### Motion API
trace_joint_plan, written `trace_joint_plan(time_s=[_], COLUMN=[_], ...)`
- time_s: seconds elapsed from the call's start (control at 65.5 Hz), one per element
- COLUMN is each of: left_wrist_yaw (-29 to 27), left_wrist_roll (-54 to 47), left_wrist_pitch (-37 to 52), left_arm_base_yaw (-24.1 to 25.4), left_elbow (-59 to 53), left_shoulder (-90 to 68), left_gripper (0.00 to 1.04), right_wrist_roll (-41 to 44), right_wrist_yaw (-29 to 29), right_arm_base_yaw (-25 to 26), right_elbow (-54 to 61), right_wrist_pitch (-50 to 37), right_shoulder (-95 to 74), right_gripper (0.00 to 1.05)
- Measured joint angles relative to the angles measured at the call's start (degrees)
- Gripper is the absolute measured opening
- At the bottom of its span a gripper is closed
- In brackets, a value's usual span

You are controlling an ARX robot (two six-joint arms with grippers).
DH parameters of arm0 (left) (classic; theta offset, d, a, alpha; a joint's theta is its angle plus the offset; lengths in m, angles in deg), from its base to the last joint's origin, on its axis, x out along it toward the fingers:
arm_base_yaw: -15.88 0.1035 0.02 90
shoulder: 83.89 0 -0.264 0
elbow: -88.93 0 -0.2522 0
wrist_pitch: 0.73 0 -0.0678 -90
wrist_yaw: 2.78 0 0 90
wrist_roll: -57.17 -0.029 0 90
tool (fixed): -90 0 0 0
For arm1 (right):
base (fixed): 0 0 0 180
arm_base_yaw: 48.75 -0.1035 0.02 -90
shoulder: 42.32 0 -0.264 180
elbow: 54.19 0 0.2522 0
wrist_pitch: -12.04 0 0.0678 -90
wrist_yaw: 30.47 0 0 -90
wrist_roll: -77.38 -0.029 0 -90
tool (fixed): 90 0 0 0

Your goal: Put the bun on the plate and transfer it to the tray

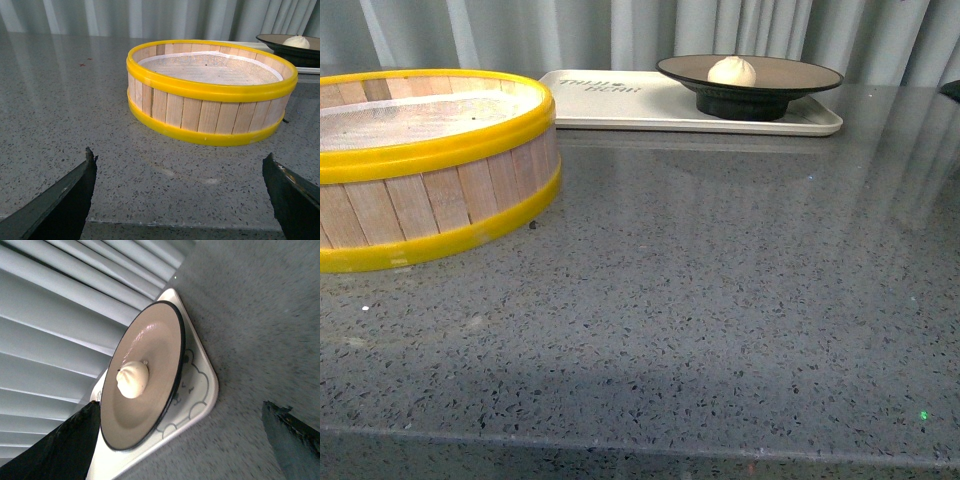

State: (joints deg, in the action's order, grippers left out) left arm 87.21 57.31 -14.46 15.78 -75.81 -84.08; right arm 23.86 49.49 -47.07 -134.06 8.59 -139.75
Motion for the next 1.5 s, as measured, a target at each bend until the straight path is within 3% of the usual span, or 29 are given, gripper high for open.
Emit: trace_joint_plan(time_s=[0.275, 0.565, 0.641, 0.687, 0.764, 0.855, 1.023, 1.13, 1.497], left_wrist_yaw=[0.00, 0.00, 0.00, 0.00, 0.02, 0.00, 0.00, -0.02, -0.02], left_wrist_roll=[0.00, 0.00, 0.00, 0.00, 0.00, 0.00, 0.00, 0.00, 0.00], left_wrist_pitch=[0.00, 0.00, 0.00, 0.00, 0.00, 0.00, 0.00, 0.00, 0.00], left_arm_base_yaw=[-0.02, -0.02, -0.02, 0.00, 0.00, -0.02, -0.02, -0.02, 0.00], left_elbow=[0.00, 0.00, 0.00, 0.00, 0.00, 0.00, 0.00, 0.00, 0.00], left_shoulder=[0.00, 0.00, 0.00, 0.00, 0.00, 0.02, 0.00, 0.00, 0.00], left_gripper=[0.98, 0.98, 0.98, 0.98, 0.98, 0.98, 0.98, 0.98, 0.98], right_wrist_roll=[26.62, 56.30, 56.98, 55.63, 54.88, 54.51, 54.12, 54.18, 53.92], right_wrist_yaw=[19.67, 29.68, 16.83, 5.18, -0.85, 0.70, 9.75, 9.68, 9.99], right_arm_base_yaw=[4.28, 7.50, 11.26, 12.33, 11.19, 8.28, -0.17, -1.42, -1.46], right_elbow=[35.65, 56.39, 60.57, 62.71, 64.06, 64.67, 65.35, 65.59, 65.81], right_wrist_pitch=[-10.19, -26.99, -34.40, -34.07, -31.23, -27.96, -22.84, -19.15, -8.48], right_shoulder=[27.80, 39.01, 38.64, 40.72, 45.00, 49.79, 56.00, 59.93, 71.58], right_gripper=[0.96, 0.96, 0.86, 0.77, 0.65, 0.51, 0.19, 0.01, 0.02])
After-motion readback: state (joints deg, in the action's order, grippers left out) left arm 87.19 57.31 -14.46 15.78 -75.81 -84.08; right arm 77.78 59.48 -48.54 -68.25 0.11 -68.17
